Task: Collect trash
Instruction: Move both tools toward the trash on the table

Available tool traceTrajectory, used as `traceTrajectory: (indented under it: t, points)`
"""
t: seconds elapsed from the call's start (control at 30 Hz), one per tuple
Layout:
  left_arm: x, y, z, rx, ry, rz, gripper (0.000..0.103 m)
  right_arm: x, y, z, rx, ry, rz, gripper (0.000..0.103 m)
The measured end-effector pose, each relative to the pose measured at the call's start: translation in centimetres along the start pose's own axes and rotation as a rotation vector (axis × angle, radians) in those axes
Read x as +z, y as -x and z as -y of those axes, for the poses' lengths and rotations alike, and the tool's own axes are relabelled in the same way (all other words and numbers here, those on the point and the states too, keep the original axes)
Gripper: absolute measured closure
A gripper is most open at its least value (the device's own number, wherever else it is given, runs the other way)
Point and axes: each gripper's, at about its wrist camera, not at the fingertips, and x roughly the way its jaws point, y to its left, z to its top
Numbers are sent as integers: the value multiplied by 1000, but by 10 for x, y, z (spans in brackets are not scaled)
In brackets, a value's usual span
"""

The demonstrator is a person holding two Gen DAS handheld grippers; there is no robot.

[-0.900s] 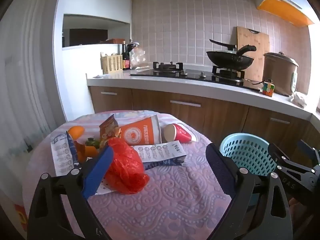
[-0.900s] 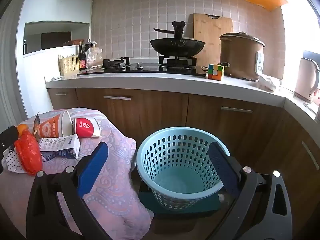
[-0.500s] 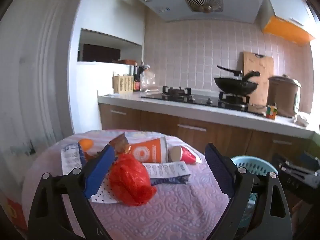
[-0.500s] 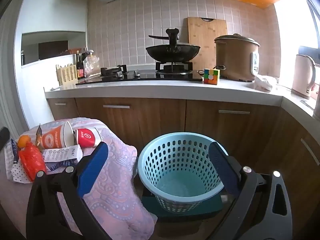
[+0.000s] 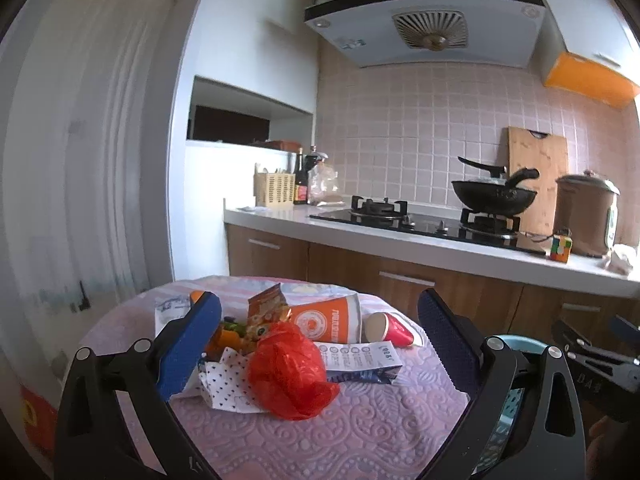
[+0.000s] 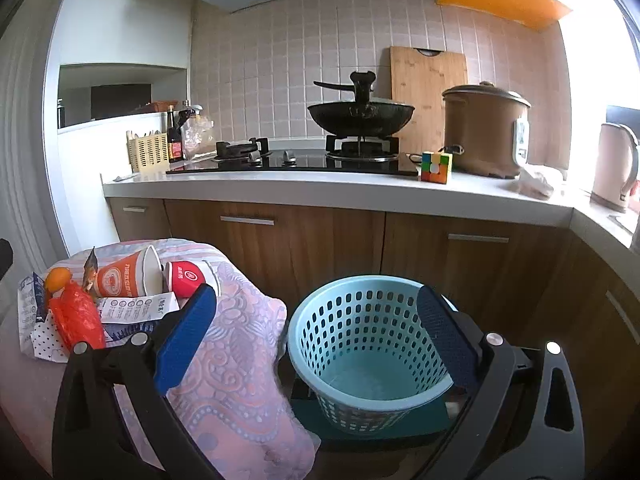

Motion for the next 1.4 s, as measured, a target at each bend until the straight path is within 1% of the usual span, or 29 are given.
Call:
traceTrajectory:
  t: [0.23, 0.53, 0.9, 1.2, 1.4]
  points:
    - [3, 4, -9, 18, 20, 14, 8, 2, 5, 1, 16, -2, 13, 8]
    - [3, 3, -14, 21, 44, 4, 8, 4, 9, -2, 17, 13, 25, 8]
    - [0, 5, -21, 52, 61, -3, 8, 2, 4, -6, 24, 11, 6, 8]
    - [-1, 8, -33, 63, 66, -5, 8, 2, 9, -21, 31, 37, 14, 8]
    - [2, 12, -50, 102, 78, 1, 8, 2, 10, -34, 61, 51, 9, 8]
